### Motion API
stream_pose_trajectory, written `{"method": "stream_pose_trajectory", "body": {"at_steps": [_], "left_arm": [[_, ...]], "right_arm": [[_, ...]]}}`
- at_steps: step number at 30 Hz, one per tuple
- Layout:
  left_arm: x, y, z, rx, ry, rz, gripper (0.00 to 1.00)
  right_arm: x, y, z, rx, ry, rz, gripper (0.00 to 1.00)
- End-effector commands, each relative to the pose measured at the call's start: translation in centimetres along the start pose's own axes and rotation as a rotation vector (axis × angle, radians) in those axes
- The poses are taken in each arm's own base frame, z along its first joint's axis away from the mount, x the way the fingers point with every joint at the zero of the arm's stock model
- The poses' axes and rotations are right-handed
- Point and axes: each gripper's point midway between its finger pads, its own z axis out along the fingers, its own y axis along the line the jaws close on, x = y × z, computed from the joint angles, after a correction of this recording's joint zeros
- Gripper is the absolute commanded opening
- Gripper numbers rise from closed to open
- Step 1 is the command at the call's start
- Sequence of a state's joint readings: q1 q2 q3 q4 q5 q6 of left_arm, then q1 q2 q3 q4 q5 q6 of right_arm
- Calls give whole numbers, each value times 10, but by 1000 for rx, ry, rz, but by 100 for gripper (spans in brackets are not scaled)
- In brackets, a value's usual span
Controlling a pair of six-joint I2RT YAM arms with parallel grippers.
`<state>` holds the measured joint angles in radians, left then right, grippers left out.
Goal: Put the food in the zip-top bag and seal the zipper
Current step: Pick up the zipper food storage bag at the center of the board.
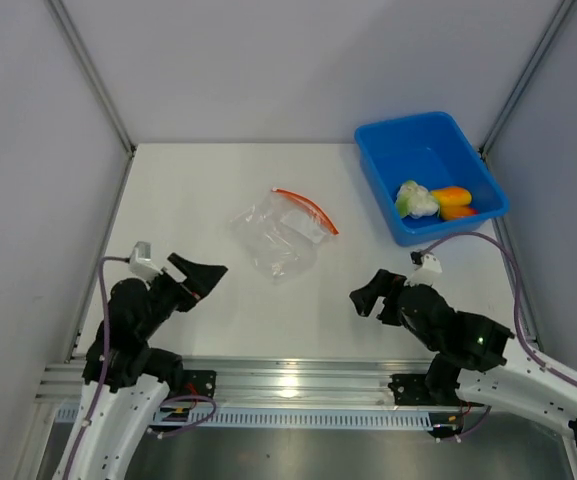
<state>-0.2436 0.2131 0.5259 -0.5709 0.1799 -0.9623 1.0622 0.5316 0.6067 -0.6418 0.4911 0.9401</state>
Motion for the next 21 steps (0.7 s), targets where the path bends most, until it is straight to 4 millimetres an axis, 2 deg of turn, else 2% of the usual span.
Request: {"method": "stream_pose_trajectory", "body": {"at_steps": [1,2,3,5,10,14,15,16,17,18,19,21], "left_arm": [[34,-6,-2,38,229,72,99],[39,-9,0,61,267,81,99],[42,-10,3,85,286,80,100],[50,-20,-1,155,329,75,100],[56,-19,-8,220,287,47,100],[52,-19,-16,227,243,54,99],[52,-19,-17,227,242,65,100],[51,-20,-18,225,242,72,99],[49,-20,-20,218,239,90,99],[48,-20,-21,213,237,103,100],[46,-23,-23,210,233,115,99],[43,-24,-26,205,225,155,99]], "right_arm": [[-13,-12,7,140,-31,-127,99],[-20,-3,8,135,-37,-144,99],[-17,-1,17,157,-16,-223,99],[-27,23,25,111,-35,-241,99],[-36,58,57,13,-53,-284,99],[-39,66,97,-64,36,-166,99],[-46,73,107,-135,64,-106,100],[-35,67,124,-143,119,-78,99],[-33,70,130,-178,150,-35,99],[-37,71,138,-207,158,-2,99],[-31,64,151,-179,188,15,99],[-38,64,164,-191,173,18,100]]}}
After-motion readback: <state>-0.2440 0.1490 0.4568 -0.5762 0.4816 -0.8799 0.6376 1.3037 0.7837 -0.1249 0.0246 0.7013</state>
